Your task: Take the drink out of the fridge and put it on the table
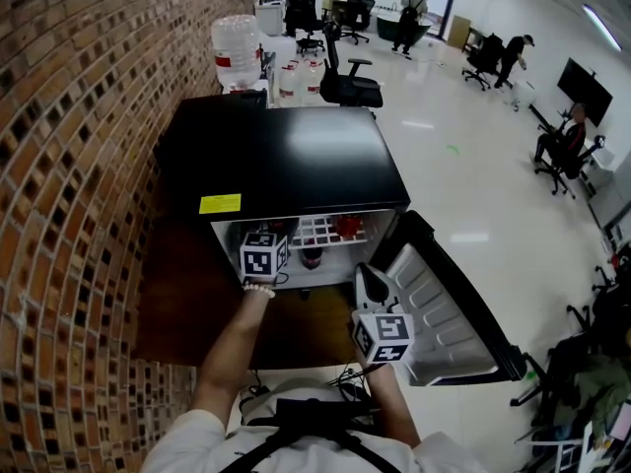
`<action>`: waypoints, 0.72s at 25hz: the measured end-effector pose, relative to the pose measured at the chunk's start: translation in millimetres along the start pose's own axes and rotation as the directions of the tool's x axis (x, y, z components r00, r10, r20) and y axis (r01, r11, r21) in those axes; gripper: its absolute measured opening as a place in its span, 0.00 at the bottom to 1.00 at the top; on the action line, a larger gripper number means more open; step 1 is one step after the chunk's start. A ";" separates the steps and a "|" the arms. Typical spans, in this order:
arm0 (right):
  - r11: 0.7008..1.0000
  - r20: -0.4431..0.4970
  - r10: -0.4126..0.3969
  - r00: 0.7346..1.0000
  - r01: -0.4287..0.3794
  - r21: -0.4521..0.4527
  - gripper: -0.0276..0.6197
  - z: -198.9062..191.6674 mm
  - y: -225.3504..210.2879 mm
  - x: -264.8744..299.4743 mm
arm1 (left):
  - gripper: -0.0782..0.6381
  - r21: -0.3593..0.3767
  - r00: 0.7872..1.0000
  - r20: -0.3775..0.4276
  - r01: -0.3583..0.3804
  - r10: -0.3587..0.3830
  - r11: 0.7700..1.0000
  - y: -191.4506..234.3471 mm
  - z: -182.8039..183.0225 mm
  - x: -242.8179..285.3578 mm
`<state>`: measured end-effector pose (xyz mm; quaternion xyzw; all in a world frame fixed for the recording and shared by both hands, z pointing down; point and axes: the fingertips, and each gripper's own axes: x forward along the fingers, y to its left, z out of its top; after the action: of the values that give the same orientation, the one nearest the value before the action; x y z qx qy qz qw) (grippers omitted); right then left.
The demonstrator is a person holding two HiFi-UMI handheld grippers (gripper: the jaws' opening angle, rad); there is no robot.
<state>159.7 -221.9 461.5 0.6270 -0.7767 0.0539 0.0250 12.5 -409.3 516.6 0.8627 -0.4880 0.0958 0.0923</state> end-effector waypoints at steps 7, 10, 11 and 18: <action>1.000 0.008 0.012 1.000 -0.011 -0.012 0.07 3.0 2.7 0.2 | 0.53 0.009 1.000 0.004 0.003 -0.003 1.000 -1.3 0.4 -0.7; 1.000 0.013 0.009 1.000 -0.008 -0.017 0.07 5.5 2.0 0.3 | 0.53 0.018 1.000 0.002 0.007 -0.007 1.000 -2.5 1.9 1.1; 1.000 0.014 0.009 1.000 -0.009 -0.018 0.06 5.8 2.8 0.5 | 0.53 0.020 1.000 0.005 0.008 -0.008 1.000 -2.2 2.2 0.8; 1.000 0.017 0.011 1.000 -0.011 -0.020 0.07 7.5 5.9 -0.4 | 0.53 0.009 1.000 0.010 0.007 -0.007 1.000 -3.9 2.9 -2.7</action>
<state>154.3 -221.1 453.6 0.6228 -0.7810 0.0408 0.0245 14.7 -405.9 512.9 0.8652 -0.4850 0.0932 0.0865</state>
